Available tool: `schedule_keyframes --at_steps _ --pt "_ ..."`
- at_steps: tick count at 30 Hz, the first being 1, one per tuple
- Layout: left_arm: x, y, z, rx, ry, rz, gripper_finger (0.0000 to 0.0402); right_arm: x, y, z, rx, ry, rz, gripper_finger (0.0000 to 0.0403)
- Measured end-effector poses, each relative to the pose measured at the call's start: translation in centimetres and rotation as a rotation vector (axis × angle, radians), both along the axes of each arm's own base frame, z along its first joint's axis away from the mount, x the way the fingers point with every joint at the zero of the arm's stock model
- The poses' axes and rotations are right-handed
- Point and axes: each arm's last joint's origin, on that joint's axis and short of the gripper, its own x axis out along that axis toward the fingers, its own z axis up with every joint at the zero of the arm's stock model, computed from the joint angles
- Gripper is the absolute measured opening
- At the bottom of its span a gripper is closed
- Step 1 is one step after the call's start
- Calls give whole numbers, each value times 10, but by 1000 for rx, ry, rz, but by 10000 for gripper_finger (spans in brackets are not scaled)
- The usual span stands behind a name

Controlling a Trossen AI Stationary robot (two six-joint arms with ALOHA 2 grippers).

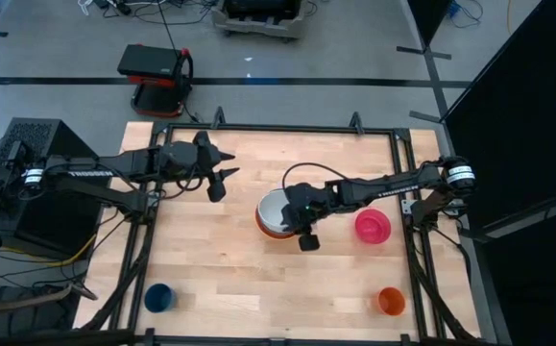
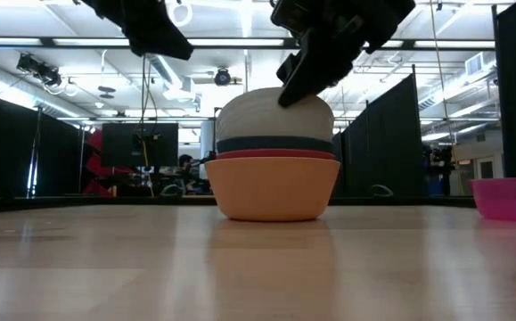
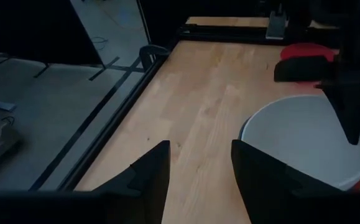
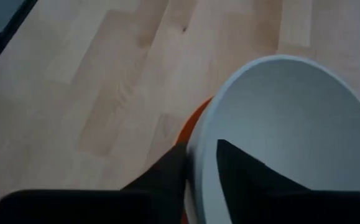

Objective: Nest bowls inside each other
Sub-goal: Stack the white bowl on top of the blue bowl

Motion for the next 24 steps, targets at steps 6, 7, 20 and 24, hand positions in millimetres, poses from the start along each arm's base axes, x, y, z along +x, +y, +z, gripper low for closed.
schedule_keyframes --at_steps 6,7,20,24 --pt "-1 0 -1 -17 8 8 158 0 -2 2 3 -10 -14 138" --pt "-1 0 -2 -17 12 8 158 0 -3 4 5 -15 -17 143" --pt "-1 0 -2 -18 15 8 158 -4 -4 8 28 -6 -11 76" --pt "-1 0 -2 -18 15 8 158 -4 -4 8 35 -1 -2 43"
